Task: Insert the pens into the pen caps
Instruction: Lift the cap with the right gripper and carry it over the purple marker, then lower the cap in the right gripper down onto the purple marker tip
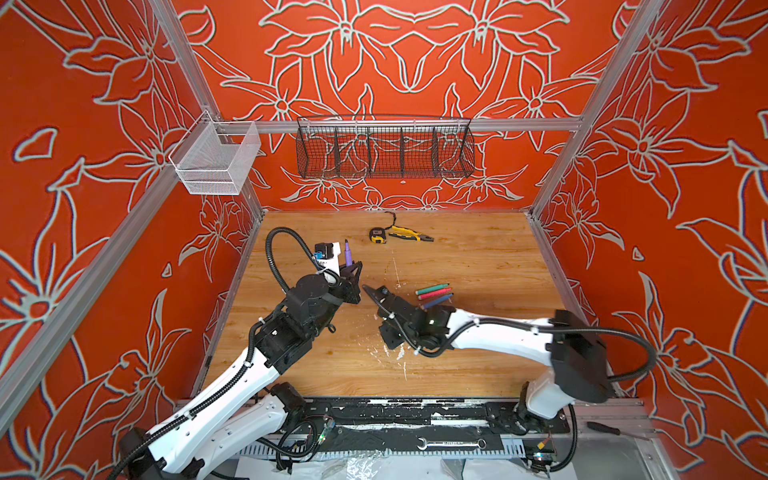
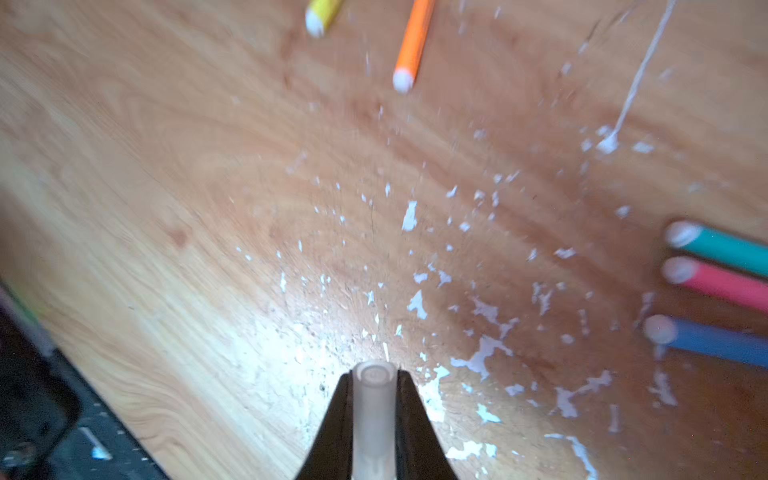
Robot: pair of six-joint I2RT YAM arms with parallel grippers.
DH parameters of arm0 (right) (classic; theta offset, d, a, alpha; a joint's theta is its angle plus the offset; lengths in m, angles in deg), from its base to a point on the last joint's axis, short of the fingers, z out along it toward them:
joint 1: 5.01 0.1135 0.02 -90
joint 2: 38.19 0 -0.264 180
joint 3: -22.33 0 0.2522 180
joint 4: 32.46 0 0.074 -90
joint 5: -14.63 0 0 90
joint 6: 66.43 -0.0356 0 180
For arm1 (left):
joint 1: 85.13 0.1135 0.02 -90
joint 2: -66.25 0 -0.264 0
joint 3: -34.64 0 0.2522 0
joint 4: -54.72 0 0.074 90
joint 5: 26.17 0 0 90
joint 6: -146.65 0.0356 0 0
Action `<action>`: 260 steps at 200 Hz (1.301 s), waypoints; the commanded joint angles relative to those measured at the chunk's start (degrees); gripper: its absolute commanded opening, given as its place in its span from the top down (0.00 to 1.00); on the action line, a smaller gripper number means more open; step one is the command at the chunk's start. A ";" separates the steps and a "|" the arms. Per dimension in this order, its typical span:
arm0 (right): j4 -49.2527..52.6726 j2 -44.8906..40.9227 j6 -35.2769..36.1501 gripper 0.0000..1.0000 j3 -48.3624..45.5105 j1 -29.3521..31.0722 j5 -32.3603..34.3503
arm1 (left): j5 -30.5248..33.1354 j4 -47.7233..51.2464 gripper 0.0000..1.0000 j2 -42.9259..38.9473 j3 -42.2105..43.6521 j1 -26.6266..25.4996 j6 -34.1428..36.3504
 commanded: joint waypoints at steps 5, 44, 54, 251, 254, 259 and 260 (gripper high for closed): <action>-3.21 -8.43 1.84 0.91 -0.38 -1.60 4.87 | -2.71 -2.24 1.00 0.12 -1.02 0.35 0.84; -0.26 -14.24 9.25 1.00 12.02 -3.16 9.71 | -11.22 -2.00 1.00 2.65 -9.78 0.35 3.41; -1.74 -14.90 11.31 1.00 15.28 -3.35 11.03 | -13.04 -1.57 1.00 4.20 -12.03 0.35 4.72; -33.26 -32.93 11.58 1.00 -5.05 -5.90 -0.89 | -38.75 6.19 1.00 21.90 -22.55 -0.53 8.72; -33.49 -32.96 11.46 1.00 -5.20 -5.89 -0.88 | -38.89 6.18 1.00 22.05 -22.55 -0.53 8.78; -33.77 -32.83 11.22 1.00 -5.32 -5.89 -0.98 | -39.13 6.10 1.00 22.09 -22.55 -0.61 8.83; -33.83 -32.81 11.20 1.00 -5.29 -5.89 -1.03 | -39.16 6.09 1.00 22.15 -22.55 -0.62 8.87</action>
